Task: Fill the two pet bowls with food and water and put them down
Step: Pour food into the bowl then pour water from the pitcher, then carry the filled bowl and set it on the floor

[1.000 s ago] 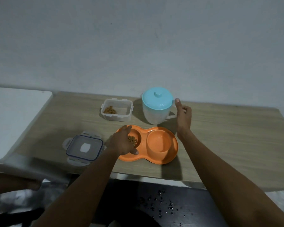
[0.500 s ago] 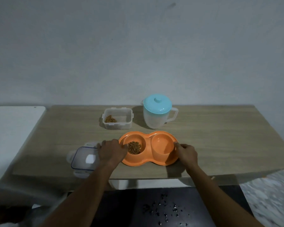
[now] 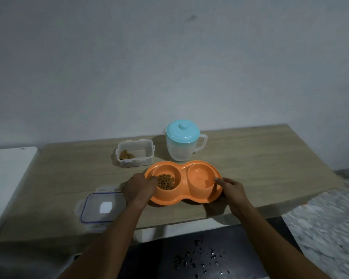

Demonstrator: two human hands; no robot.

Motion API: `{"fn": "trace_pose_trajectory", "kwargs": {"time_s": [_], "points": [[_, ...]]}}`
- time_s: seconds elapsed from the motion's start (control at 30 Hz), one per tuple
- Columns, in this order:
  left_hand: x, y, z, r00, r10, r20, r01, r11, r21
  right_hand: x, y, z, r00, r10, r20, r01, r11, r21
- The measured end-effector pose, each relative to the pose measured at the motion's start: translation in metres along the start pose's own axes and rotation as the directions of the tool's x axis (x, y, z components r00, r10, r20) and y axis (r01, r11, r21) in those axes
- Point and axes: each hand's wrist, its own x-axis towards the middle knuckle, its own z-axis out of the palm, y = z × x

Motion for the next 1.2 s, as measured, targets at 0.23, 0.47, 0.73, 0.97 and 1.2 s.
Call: {"fn": "trace_pose_trajectory", "kwargs": {"time_s": [0.23, 0.47, 0.73, 0.97, 1.2], "points": [[-0.039, 0.053, 0.016, 0.995, 0.095, 0.010, -0.089, 0.965, -0.247, -0.019, -0.008, -0.071, 0.998, -0.062, -0.015, 0.064, 0.987, 0.149], [-0.119, 0.144, 0.057, 0.979, 0.202, -0.029, -0.201, 0.937, -0.286, -0.030, -0.028, -0.196, 0.983, -0.161, -0.085, 0.176, 0.960, 0.220], [-0.234, 0.266, 0.150, 0.966, 0.259, -0.003, -0.241, 0.894, -0.379, -0.027, -0.041, -0.397, 0.945, -0.267, -0.190, 0.305, 0.929, 0.212], [-0.331, 0.359, 0.253, 0.939, 0.313, 0.142, -0.227, 0.875, -0.429, -0.026, -0.027, -0.570, 0.921, -0.231, -0.315, 0.304, 0.930, 0.208], [-0.382, 0.438, 0.347, 0.885, 0.385, 0.262, -0.240, 0.860, -0.451, -0.009, -0.007, -0.690, 0.876, -0.158, -0.455, 0.286, 0.931, 0.229]]}}
